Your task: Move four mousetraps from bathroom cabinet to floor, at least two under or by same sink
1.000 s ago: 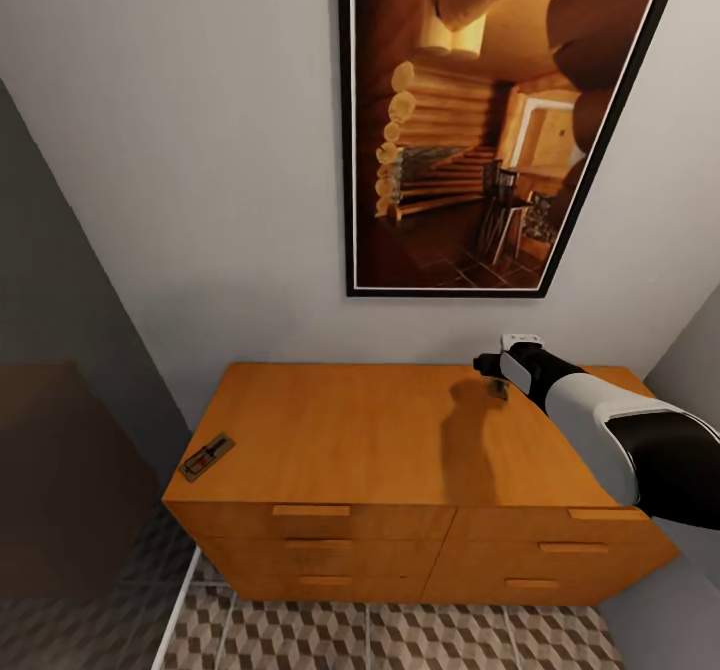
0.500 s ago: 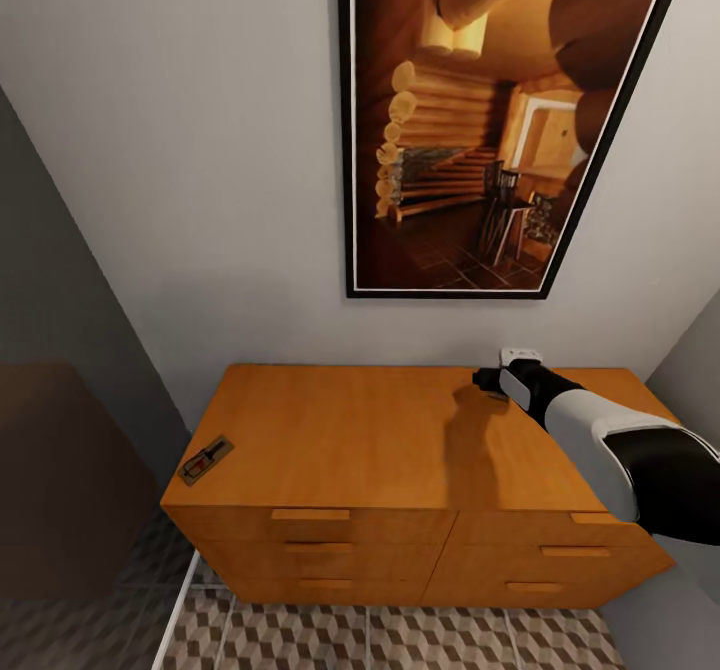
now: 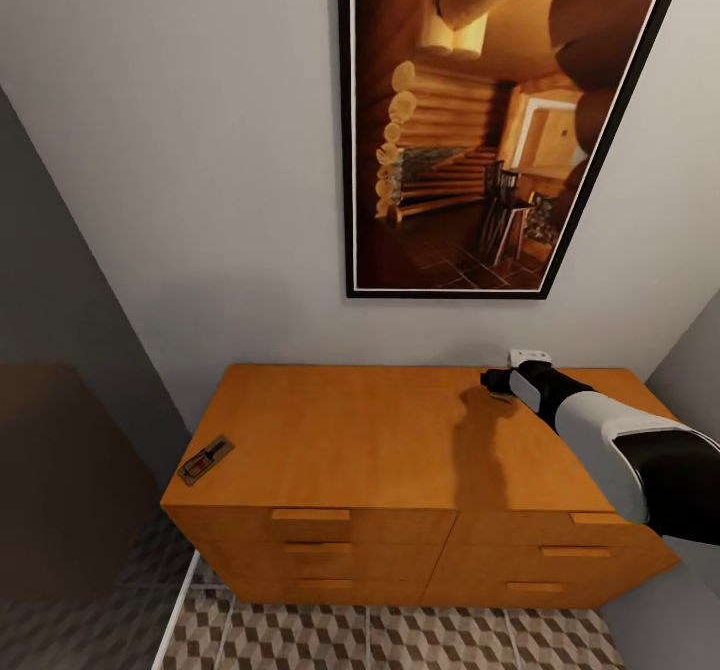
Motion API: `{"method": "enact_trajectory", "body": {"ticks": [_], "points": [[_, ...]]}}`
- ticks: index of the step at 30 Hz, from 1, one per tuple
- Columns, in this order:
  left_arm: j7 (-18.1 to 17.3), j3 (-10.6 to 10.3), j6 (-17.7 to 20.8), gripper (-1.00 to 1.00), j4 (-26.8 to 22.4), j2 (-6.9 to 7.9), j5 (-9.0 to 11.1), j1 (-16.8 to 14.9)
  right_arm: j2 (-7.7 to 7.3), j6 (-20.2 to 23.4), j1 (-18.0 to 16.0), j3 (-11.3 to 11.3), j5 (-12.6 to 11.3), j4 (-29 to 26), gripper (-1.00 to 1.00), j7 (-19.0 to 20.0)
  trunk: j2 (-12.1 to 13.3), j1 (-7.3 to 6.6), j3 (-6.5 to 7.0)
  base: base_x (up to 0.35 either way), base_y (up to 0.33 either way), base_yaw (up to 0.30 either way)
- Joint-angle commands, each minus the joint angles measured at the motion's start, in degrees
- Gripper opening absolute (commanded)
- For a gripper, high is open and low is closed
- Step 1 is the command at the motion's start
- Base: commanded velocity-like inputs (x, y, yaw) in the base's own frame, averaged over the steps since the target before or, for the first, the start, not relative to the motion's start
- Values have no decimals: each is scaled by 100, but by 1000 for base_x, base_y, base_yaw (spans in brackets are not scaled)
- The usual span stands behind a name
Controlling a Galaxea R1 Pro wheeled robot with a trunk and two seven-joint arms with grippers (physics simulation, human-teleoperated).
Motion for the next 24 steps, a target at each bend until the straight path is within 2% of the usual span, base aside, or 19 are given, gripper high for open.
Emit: {"method": "enact_trajectory", "body": {"ticks": [1,7,24], "points": [[26,-50,-17,100,-1,3,53,-4,-15,34,-3,48,-57,-11,100,13,-11,3,-11,0,0,0],[26,-50,-17,100,-1,3,53,-4,-59,33,-2,50,-58,-11,100,151,-11,3,-11,0,0,0],[26,-50,-17,100,7,3,53,-4,-51,24,-2,49,-55,-11,100,181,-11,3,-33,0,0,0]]}}
